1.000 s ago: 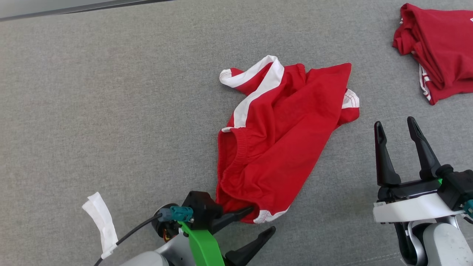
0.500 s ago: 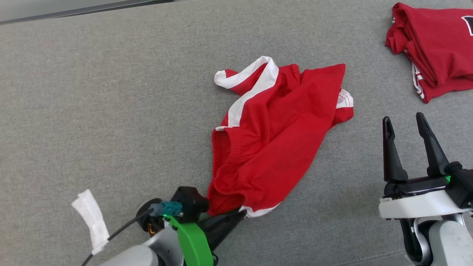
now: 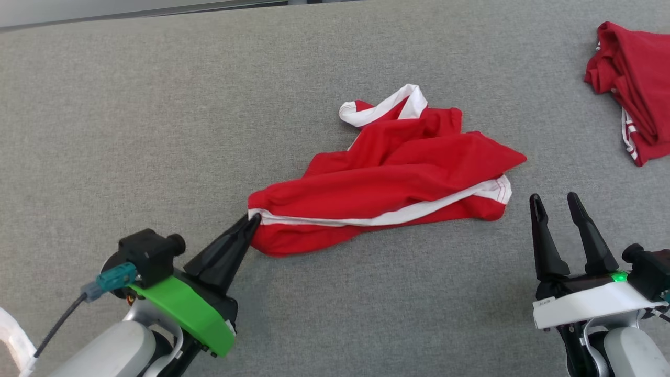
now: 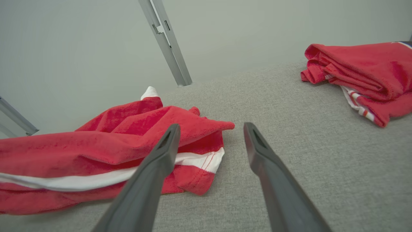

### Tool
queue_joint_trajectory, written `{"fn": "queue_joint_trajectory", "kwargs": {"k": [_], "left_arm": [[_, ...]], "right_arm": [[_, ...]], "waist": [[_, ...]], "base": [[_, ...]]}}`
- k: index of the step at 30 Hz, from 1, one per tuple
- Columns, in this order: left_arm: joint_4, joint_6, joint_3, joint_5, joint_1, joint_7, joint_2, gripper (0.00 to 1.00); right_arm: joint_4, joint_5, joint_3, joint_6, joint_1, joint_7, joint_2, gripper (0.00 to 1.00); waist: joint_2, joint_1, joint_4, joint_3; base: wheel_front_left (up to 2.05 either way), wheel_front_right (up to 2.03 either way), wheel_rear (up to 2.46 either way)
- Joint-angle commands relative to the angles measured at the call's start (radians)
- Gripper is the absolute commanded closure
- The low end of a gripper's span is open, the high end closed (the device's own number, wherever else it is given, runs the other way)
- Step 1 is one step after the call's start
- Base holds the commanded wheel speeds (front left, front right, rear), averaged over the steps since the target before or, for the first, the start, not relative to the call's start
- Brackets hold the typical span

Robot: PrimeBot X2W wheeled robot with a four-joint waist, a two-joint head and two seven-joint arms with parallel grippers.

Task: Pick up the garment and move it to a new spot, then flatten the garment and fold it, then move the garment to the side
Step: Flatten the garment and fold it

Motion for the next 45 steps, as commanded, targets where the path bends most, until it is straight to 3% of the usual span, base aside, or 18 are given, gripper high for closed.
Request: {"fn": "queue_joint_trajectory", "kwargs": {"k": [1, 10, 15, 26, 27, 28, 29, 30, 39, 41, 45], "left_arm": [[0.012, -0.005, 0.019, -0.017, 0.003, -0.021, -0.002, 1.0], [0.085, -0.029, 0.045, -0.016, -0.036, -0.061, -0.005, 1.0], [0.111, -0.032, 0.038, 0.009, -0.049, -0.076, -0.02, 1.0], [0.15, -0.046, 0.006, 0.07, -0.1, -0.089, -0.054, 1.0], [0.154, -0.048, 0.004, 0.072, -0.103, -0.09, -0.057, 1.0], [0.157, -0.049, 0.004, 0.073, -0.105, -0.09, -0.059, 1.0], [0.161, -0.051, 0.002, 0.074, -0.108, -0.091, -0.061, 1.0], [0.164, -0.053, 0.002, 0.072, -0.109, -0.089, -0.064, 1.0], [0.175, -0.065, 0.031, 0.039, -0.112, -0.111, -0.078, 1.0], [0.149, -0.083, 0.058, 0.005, -0.103, -0.118, -0.079, 1.0], [0.04, -0.107, 0.131, -0.067, -0.113, -0.126, -0.052, 1.0]], "right_arm": [[0.019, 0.053, 0.019, -0.002, -0.002, 0.0, -0.03, 0.0], [0.144, 0.452, 0.264, -0.001, -0.083, 0.007, -0.225, 0.0], [0.195, 0.648, 0.384, -0.001, -0.171, 0.049, -0.291, 0.0], [0.288, 0.797, 0.555, -0.001, -0.294, 0.073, -0.368, 0.0], [0.295, 0.8, 0.572, -0.001, -0.304, 0.067, -0.369, 0.15], [0.3, 0.802, 0.581, -0.001, -0.311, 0.061, -0.371, 0.48], [0.306, 0.804, 0.592, -0.001, -0.317, 0.052, -0.376, 0.7], [0.309, 0.81, 0.604, -0.001, -0.325, 0.045, -0.379, 1.0], [0.253, 0.818, 0.644, -0.001, -0.349, 0.003, -0.436, 1.0], [0.201, 0.807, 0.604, -0.001, -0.332, -0.001, -0.461, 1.0], [0.052, 0.738, 0.414, -0.001, -0.277, 0.0, -0.496, 1.0]], "waist": [[0.0, 0.0, 0.009, 0.002], [0.0, 0.0, 0.005, -0.001], [0.0, 0.0, 0.008, 0.005], [0.0, 0.0, 0.04, 0.024], [0.0, 0.0, 0.042, 0.025], [0.0, 0.0, 0.042, 0.025], [0.0, 0.0, 0.043, 0.026], [0.0, 0.0, 0.043, 0.026], [0.0, 0.0, 0.026, 0.022], [0.0, 0.0, 0.018, 0.017], [0.0, 0.0, -0.003, 0.009]], "base": [[0.0, 0.0, 0.0], [0.0, 0.0, 0.0], [0.0, 0.0, 0.0], [0.0, 0.0, 0.0], [0.0, 0.0, 0.0], [0.0, 0.0, 0.0], [0.0, 0.0, 0.0], [0.0, 0.0, 0.0], [0.0, 0.0, 0.0], [0.0, 0.0, 0.0], [0.0, 0.0, 0.0]]}}
